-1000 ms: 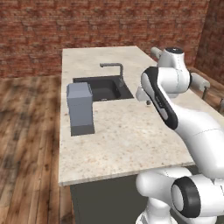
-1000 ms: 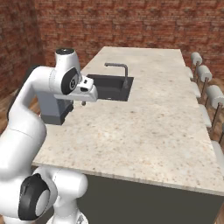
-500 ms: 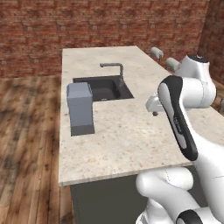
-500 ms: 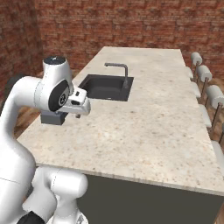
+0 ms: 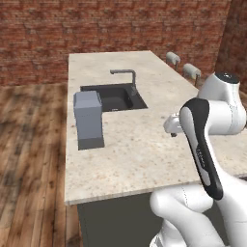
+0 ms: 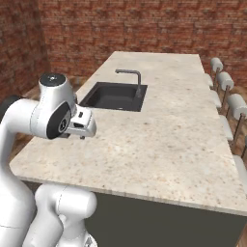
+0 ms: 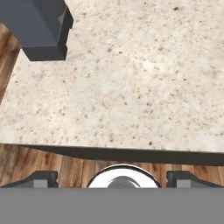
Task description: Navigate to the stove.
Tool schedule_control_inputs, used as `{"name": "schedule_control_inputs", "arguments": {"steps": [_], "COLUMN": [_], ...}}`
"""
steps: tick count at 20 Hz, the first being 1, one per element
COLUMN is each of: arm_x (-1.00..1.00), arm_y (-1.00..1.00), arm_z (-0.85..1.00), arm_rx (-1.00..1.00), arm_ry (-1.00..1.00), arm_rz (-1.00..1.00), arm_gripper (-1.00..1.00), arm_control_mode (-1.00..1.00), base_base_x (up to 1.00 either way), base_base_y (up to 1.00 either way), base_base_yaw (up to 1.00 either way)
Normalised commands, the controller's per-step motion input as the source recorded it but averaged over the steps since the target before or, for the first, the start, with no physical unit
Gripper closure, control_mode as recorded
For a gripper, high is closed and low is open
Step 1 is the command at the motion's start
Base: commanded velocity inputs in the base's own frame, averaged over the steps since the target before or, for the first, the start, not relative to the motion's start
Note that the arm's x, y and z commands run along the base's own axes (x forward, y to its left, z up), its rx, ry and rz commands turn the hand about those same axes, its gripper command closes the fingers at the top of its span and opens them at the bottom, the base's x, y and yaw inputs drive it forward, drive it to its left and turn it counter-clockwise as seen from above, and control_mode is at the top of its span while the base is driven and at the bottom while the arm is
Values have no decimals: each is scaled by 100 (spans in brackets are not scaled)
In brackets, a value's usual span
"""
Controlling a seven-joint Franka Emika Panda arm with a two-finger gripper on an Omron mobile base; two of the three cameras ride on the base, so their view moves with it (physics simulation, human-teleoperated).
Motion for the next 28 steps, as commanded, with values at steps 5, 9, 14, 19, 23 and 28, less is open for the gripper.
{"name": "schedule_control_inputs", "arguments": {"steps": [5, 9, 14, 19, 23, 28], "arm_x": [0, 0, 0, 0, 0, 0], "arm_y": [0, 0, 0, 0, 0, 0], "arm_z": [0, 0, 0, 0, 0, 0], "arm_rx": [0, 0, 0, 0, 0, 0], "arm_ry": [0, 0, 0, 0, 0, 0], "arm_rz": [0, 0, 0, 0, 0, 0], "arm_gripper": [-100, -100, -100, -100, -100, -100], "arm_control_mode": [100, 100, 100, 100, 100, 100], "base_base_x": [-93, -92, 6, 12, 0, 0], "base_base_y": [0, -10, -8, 0, 0, 0], "base_base_yaw": [4, 33, 78, 100, 100, 100]}}
